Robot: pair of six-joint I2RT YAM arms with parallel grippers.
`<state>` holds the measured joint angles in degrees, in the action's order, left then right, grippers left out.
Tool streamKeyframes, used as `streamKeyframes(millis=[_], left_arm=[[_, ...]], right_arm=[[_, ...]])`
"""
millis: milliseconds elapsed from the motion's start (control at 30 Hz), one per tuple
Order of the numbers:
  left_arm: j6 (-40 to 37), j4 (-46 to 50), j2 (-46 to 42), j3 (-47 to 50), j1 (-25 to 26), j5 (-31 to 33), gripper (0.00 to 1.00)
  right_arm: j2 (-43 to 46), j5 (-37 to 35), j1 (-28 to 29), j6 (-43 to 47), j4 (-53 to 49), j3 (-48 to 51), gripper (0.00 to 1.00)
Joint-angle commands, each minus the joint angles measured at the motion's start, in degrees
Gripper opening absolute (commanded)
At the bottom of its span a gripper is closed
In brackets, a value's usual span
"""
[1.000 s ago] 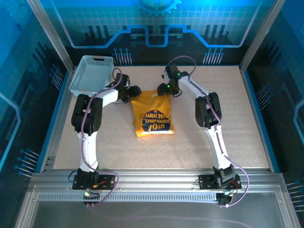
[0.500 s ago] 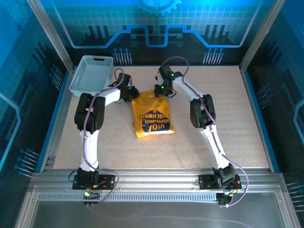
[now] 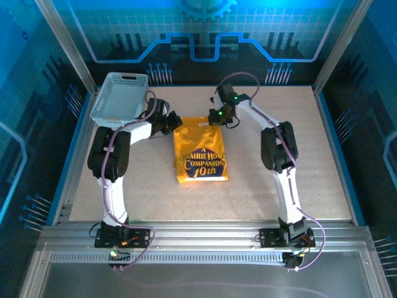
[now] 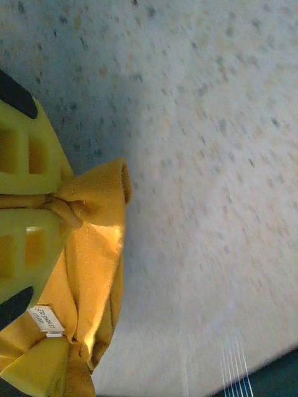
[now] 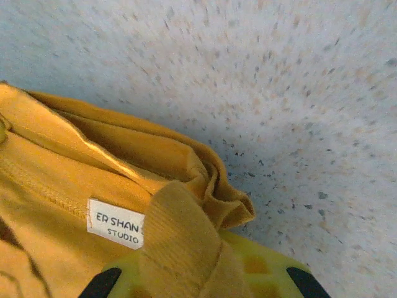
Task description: Fold the inside-out t-shirt
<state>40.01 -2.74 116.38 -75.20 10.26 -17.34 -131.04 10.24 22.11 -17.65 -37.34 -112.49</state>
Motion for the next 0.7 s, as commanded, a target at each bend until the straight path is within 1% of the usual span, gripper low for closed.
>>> streamKeyframes(millis=[0,200,533,600,667], left_arm=[[0.4,-1.6,-4.8,-1.7,-1.1,-2.0,0.0],[1.0,-0.2,-8.1,-5.1,-2.0,-3.4,0.0],[2.2,2.7,-10.0,-15.0,-2.4,-6.7,0.0],[2.2,1.8,-11.4,-15.4,-2.3,-7.4,0.0],[2.5,-1.1,-14.0,-13.1,-2.3,-8.4,0.0]], right_arm=[[6.1,0.4,-1.9,-0.4,2.9,0.6,0.0],[8.8,1.9,-3.3,-0.4,1.2,-1.8,0.0],[10.8,3.3,-3.6,0.0,-4.2,-12.1,0.0],[11.3,3.6,-3.6,0.2,-5.3,-14.3,0.0],[12.7,4.6,-3.3,0.6,-5.6,-14.4,0.0]])
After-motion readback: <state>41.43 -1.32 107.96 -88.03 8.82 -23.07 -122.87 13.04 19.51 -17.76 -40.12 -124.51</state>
